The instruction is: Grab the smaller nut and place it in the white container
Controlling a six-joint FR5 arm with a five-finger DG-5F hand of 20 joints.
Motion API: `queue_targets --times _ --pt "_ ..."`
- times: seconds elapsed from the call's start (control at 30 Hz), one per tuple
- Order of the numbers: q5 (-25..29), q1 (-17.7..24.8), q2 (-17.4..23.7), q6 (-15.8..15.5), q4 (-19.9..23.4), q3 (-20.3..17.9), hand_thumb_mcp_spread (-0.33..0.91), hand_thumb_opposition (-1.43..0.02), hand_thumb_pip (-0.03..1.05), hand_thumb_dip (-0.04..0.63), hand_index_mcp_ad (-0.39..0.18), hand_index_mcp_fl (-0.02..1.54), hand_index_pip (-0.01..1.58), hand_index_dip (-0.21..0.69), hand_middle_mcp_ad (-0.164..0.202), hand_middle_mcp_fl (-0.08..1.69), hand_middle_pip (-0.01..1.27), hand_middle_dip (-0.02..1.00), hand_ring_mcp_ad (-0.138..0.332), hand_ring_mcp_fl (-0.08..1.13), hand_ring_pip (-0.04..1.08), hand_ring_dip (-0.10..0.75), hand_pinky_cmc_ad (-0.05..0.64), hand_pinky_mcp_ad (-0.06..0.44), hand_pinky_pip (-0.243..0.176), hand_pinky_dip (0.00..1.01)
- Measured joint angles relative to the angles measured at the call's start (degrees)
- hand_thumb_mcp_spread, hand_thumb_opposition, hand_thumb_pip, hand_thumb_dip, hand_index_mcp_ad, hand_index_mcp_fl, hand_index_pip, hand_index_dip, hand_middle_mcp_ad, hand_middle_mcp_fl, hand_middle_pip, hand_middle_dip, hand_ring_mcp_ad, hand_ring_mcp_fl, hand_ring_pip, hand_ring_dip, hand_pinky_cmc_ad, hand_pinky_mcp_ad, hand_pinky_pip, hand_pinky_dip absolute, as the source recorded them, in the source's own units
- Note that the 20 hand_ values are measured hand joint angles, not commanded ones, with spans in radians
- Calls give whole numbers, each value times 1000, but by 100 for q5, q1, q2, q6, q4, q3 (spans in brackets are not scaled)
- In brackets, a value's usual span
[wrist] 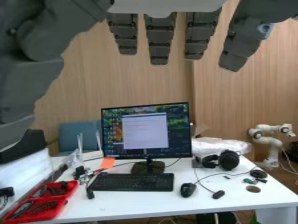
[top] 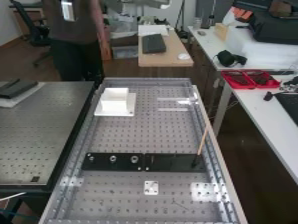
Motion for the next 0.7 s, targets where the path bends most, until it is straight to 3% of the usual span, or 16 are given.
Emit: queue_targets --times 0.17,0.43,0.7 --pt "-140 -81 24 7 85 -200 182 -710 468 30 -63 0 51 213 70 23 122 157 168 2 68 51 417 293 -89 112" --pt "-881 -468 32 -87 233 -612 188 -731 480 30 -61 0 52 230 75 23 124 157 166 2 75 58 419 305 -93 120" --pt "-1519 -872 159 -336 659 -1317 188 -728 480 30 -61 0 56 234 75 24 119 164 169 0 72 58 428 309 -93 127"
